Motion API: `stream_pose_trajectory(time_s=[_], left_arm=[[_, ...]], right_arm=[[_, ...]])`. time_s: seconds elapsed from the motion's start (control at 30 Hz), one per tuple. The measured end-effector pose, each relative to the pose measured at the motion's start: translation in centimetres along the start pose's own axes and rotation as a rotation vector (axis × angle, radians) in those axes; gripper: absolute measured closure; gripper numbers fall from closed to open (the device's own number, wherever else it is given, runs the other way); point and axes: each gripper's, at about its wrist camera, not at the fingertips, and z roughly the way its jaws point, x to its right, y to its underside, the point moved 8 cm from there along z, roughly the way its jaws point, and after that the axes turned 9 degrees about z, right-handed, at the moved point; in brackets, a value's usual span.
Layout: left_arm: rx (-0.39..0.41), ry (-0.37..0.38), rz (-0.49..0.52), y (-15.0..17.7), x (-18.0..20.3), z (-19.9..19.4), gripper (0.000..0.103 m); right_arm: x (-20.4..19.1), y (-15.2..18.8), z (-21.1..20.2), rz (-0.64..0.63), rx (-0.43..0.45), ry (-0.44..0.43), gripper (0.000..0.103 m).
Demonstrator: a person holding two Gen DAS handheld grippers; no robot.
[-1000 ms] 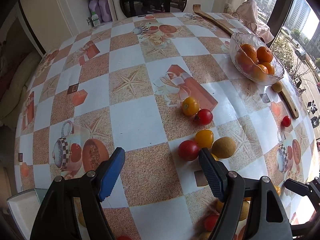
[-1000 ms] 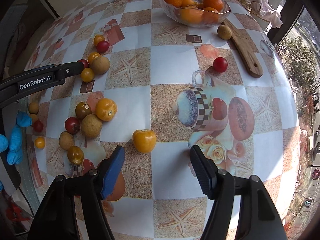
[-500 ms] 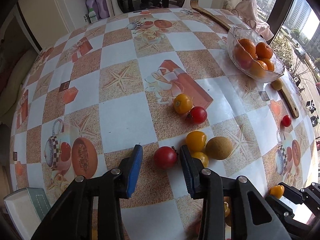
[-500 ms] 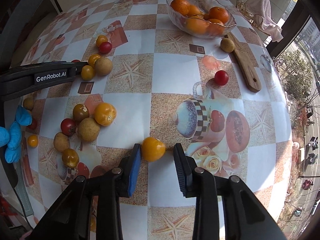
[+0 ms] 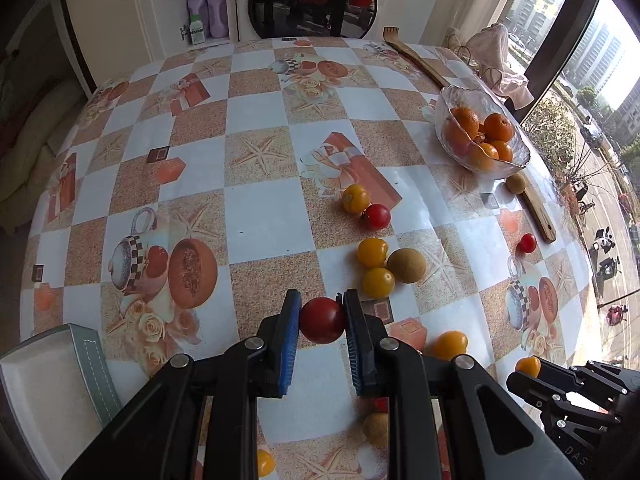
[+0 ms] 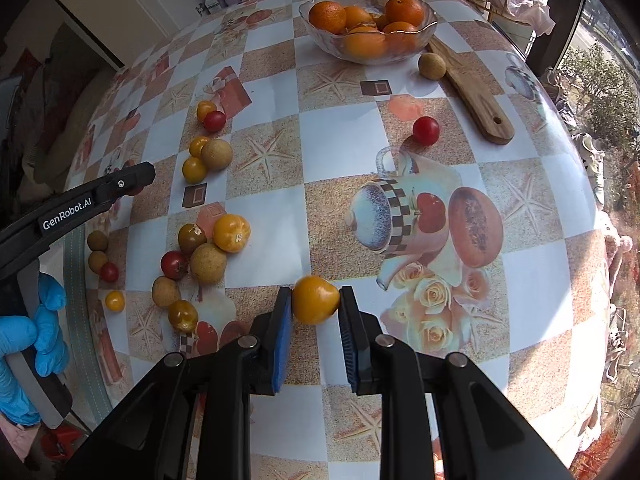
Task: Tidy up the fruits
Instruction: 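Carry both tomatoes over the white tray and open both tools to drop them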
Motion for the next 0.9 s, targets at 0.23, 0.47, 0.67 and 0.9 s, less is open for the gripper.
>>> stream_pose_trajectory(time_s=[0.23, 0.47, 0.67, 0.9], left_arm=[[0.01, -0.014, -0.08, 3.8, -2.3, -3.9, 0.08], [0.021, -0.099, -0.183, 8.7, -7.2, -7.9, 0.08], [0.01, -0.188, -0.279, 13.6, -12.7, -10.3, 0.08], [-0.034, -0.275, -0.395, 18.9, -18.5, -10.8, 0.08]], right_arm=[[-2.3, 0.8, -1.2, -0.032, -0.002, -0.023, 0.078], [-8.0, 2.1, -1.7, -0.13, -0.016, -0.068, 0.078], [-15.3, 3.9, -1.3, -0.241, -0.048, -0.131, 0.078], [-24.0, 6.1, 0.3, -0.348, -0.106, -0.216, 0.078]])
